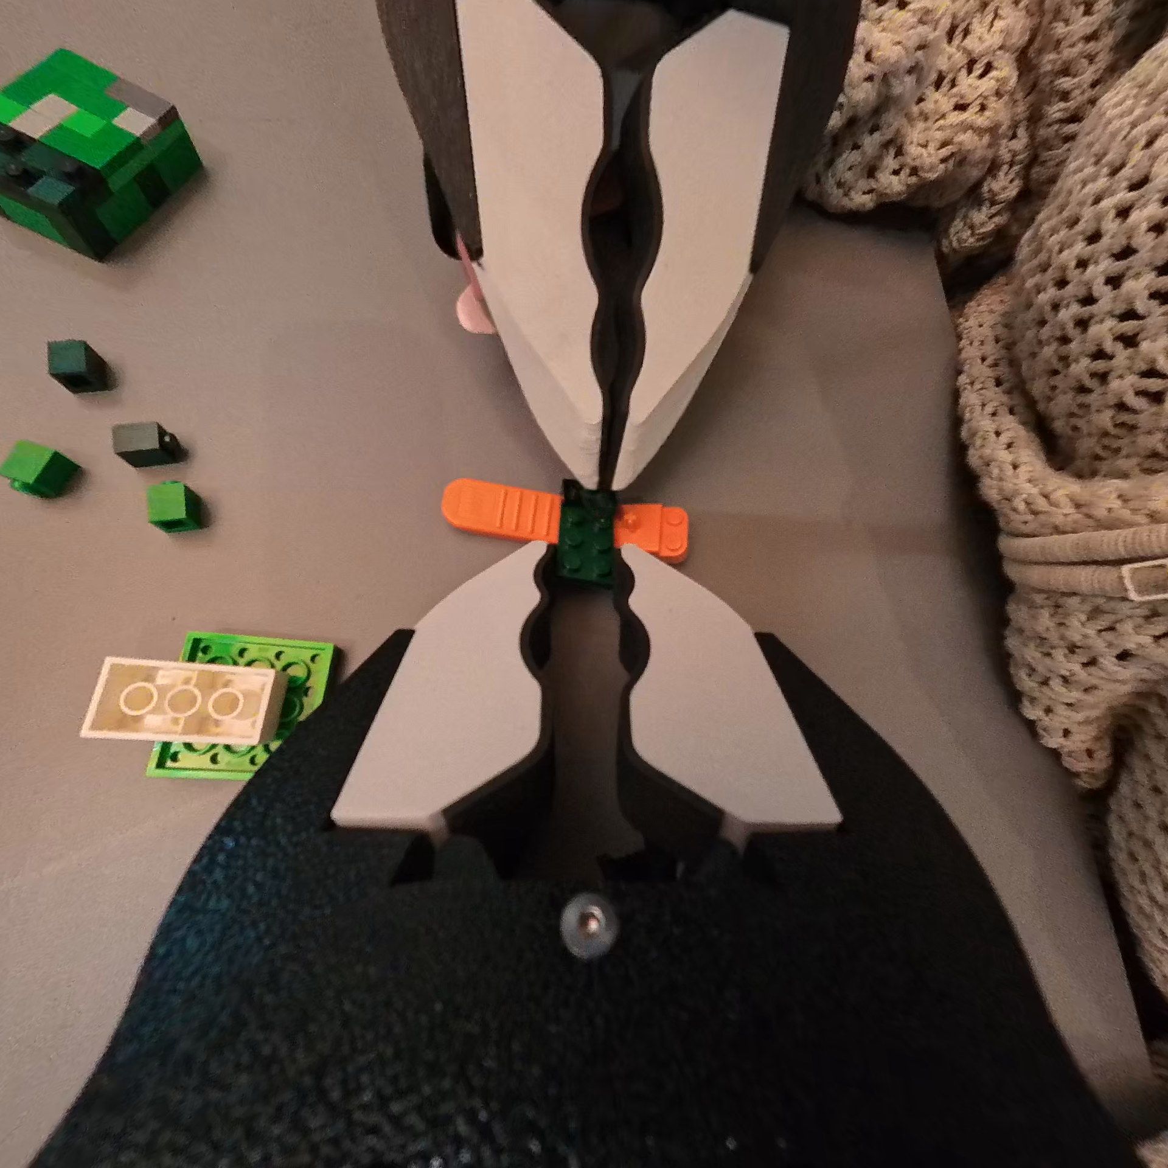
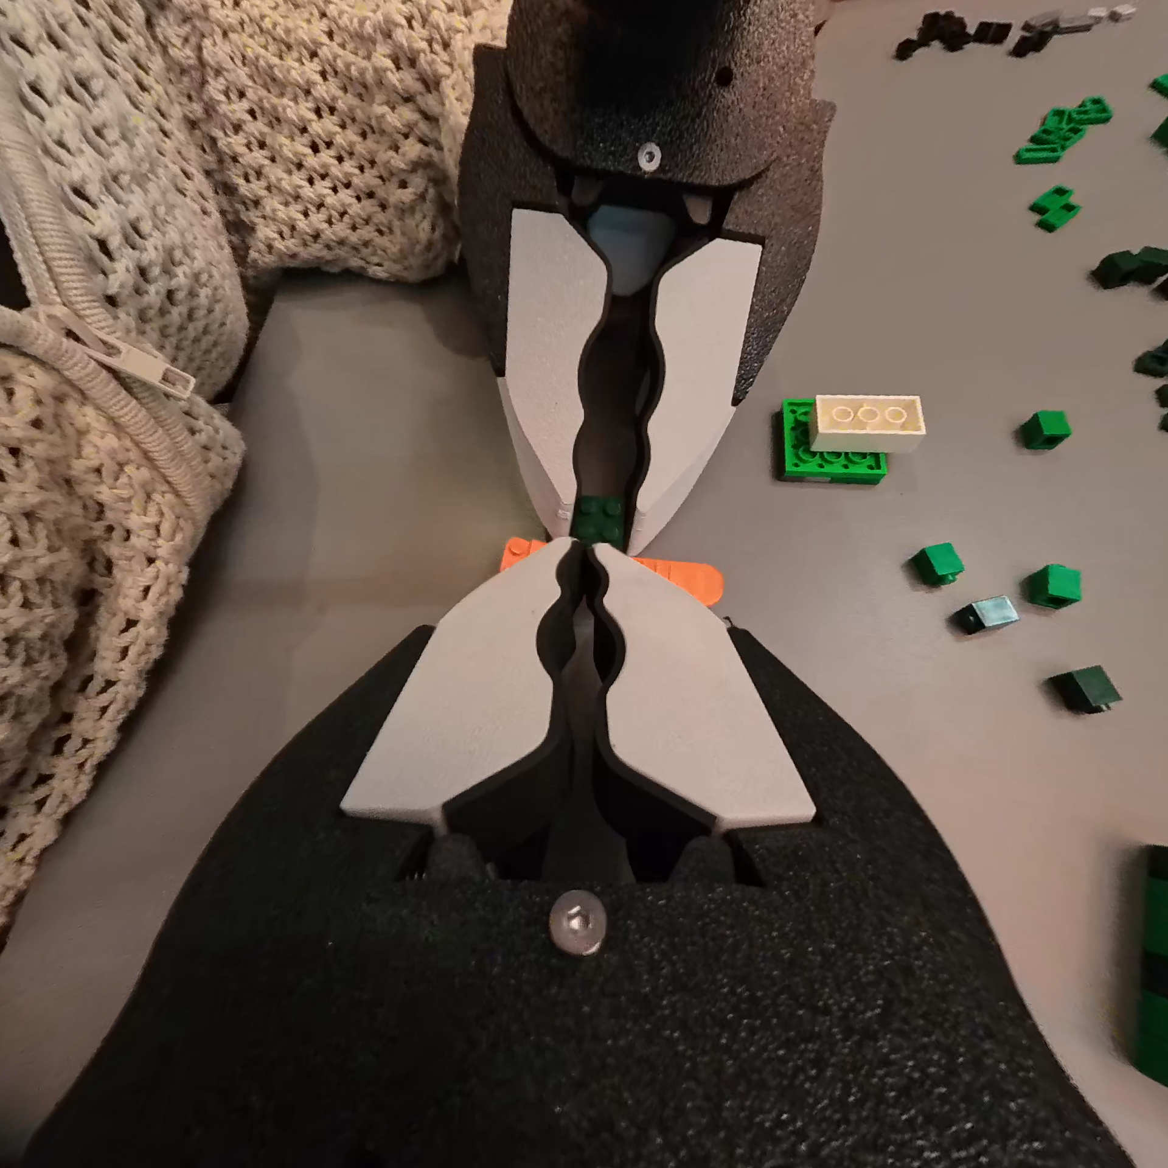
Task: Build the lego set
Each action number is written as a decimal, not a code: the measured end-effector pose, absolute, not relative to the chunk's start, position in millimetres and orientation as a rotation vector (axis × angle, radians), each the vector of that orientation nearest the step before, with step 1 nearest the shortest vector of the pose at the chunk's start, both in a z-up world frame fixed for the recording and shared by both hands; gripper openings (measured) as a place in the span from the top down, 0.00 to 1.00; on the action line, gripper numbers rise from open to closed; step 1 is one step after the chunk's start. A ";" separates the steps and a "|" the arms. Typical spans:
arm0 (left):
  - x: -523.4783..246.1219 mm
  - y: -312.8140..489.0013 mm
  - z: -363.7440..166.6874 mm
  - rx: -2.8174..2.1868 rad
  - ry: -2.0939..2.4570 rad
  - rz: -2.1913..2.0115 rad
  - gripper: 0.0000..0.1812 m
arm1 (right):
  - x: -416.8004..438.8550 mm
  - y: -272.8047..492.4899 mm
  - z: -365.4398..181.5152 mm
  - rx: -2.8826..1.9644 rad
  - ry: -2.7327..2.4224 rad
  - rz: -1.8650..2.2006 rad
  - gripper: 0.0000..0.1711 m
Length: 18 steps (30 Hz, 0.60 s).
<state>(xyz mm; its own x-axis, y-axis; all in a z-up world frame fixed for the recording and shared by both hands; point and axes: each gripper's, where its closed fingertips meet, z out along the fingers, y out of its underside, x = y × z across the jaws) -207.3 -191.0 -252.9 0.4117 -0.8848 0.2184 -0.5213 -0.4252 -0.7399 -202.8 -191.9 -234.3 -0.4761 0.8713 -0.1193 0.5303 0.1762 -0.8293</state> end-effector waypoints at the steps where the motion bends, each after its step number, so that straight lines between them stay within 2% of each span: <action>1: -207.3 -190.9 -252.8 -2.091 1.189 -0.817 0.91 | -203.1 -191.2 -234.7 -1.335 -2.075 1.215 1.00; 18: -207.9 -190.3 -252.1 -2.090 1.193 -0.815 0.91 | -203.8 -188.4 -236.1 -1.343 -2.068 1.157 1.00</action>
